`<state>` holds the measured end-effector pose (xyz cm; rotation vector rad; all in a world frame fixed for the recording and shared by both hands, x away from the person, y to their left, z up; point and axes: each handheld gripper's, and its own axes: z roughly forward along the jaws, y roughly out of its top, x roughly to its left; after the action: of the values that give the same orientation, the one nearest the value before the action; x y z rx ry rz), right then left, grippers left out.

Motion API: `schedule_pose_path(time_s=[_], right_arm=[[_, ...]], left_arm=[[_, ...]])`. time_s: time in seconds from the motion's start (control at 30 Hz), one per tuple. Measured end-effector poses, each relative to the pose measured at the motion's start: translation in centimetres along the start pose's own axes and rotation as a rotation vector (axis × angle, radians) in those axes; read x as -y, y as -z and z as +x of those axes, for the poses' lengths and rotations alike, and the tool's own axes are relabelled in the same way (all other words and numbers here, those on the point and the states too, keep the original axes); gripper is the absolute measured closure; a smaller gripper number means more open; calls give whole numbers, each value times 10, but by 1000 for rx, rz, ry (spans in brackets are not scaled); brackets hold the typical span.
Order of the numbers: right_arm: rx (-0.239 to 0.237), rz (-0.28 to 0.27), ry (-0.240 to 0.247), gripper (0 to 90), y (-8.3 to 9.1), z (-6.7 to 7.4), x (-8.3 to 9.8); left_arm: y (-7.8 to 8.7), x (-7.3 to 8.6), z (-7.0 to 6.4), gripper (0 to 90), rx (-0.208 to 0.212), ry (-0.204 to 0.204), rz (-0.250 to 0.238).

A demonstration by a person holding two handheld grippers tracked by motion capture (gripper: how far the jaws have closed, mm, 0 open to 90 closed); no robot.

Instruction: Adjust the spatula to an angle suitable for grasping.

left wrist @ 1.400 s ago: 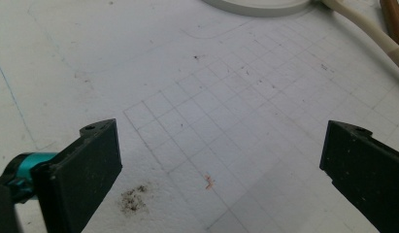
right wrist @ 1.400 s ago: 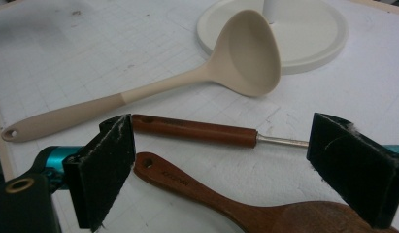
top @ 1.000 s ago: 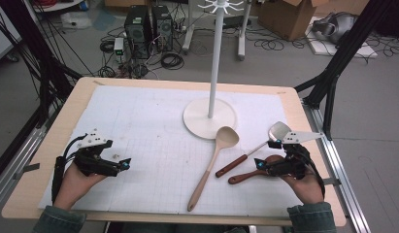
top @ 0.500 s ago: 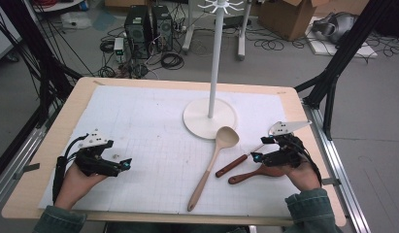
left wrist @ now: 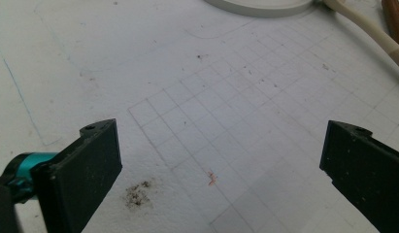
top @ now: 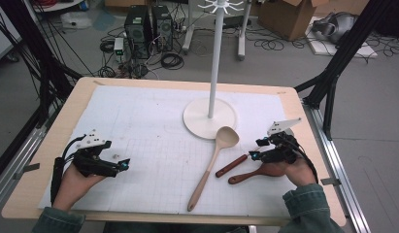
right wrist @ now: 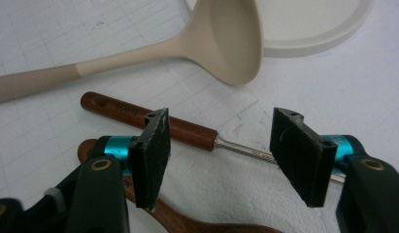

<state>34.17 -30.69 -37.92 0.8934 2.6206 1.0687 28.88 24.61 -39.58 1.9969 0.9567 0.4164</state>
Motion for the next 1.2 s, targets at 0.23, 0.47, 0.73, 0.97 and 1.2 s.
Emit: schedule_pose_path(time_s=[0.23,0.47,0.73,0.97,1.2], right_arm=[[-10,6,-11,501,-3,2,4],[2,-5,-85,647,-9,-2,30],[8,24,-77,793,-20,1,31],[23,20,-97,863,-25,2,32],[15,18,-100,880,-29,1,30]], left_arm=[[0,0,0,17,1,-2,-1],[-2,0,0,18,2,0,2],[-4,1,-1,17,3,3,7],[-5,1,-2,18,7,0,9],[-6,1,-1,18,8,-1,8]])
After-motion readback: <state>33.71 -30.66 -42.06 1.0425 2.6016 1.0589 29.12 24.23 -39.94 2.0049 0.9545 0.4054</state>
